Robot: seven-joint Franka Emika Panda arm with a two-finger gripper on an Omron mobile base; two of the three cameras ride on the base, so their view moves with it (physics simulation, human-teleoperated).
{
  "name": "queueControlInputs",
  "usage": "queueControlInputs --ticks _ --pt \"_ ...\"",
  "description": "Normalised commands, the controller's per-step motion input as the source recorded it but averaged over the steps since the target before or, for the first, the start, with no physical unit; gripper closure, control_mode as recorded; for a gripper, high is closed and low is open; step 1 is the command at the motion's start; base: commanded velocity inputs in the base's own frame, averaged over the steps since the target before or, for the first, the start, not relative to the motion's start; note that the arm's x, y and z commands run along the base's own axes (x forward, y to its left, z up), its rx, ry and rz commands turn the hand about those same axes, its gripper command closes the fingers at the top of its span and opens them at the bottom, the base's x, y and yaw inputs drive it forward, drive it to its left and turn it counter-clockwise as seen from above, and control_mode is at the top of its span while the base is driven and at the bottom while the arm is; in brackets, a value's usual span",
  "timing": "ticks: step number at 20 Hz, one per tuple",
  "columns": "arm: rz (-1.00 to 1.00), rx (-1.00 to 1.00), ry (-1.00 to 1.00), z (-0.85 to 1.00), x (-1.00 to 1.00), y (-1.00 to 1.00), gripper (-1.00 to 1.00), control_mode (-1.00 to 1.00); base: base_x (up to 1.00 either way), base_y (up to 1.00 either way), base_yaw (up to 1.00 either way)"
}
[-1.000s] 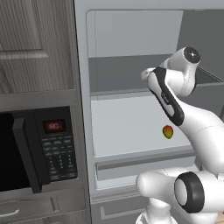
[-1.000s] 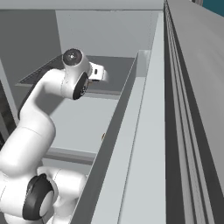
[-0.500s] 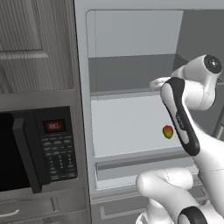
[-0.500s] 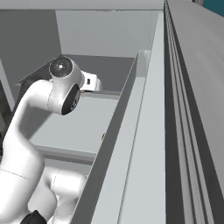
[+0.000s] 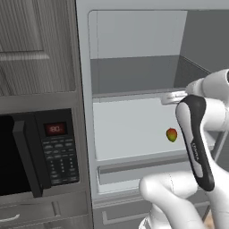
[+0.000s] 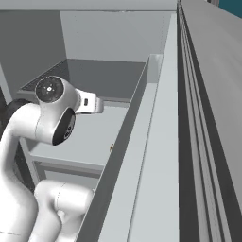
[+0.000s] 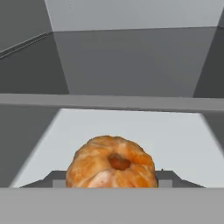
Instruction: Retrieve the tangerine and mango from the fridge and place them into the bowl on the dining table.
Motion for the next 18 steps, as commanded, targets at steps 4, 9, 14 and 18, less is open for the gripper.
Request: queueControlInputs --ticks 4,9,14,18 --pt "0.01 0.0 0.0 0.0 -0.17 0.0 1.0 1.0 -0.61 0.0 0.06" --pt "0.0 0.0 0.0 0.0 0.0 0.0 1.0 1.0 -0.91 0.01 0.13" --pt "0.0 0.0 0.0 0.0 0.0 0.0 1.0 1.0 -0.72 0.15 0.17" --pt "0.0 0.0 0.0 0.0 0.0 0.0 1.0 1.0 -0.55 0.08 0.29"
